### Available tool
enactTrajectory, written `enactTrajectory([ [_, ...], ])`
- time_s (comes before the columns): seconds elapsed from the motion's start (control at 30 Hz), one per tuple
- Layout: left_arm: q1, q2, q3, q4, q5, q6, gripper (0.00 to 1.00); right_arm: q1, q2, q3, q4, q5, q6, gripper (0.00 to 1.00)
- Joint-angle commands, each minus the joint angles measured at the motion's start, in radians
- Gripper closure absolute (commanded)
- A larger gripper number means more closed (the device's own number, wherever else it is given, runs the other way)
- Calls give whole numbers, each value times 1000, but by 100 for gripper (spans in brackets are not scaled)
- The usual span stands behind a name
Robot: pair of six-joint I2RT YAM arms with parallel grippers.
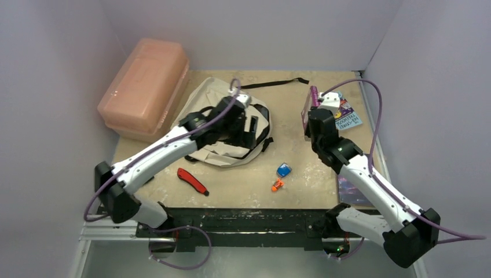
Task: Pack the student bag
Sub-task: Pick up the book from the center of the board, then place the book in the student bag.
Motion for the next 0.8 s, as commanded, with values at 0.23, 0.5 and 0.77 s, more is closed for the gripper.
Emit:
enactTrajectory([
  [0.23,-118,549,404,-136,-350,267,18,-307,-74,-95,31,-340,152,100],
  [0.5,-115,789,625,-232,-484,279,25,-312,-85,-117,54,-424,141,100],
  [0.77,-59,712,631,-280,-556,243,83,-312,-53,-111,48,-574,157,100],
])
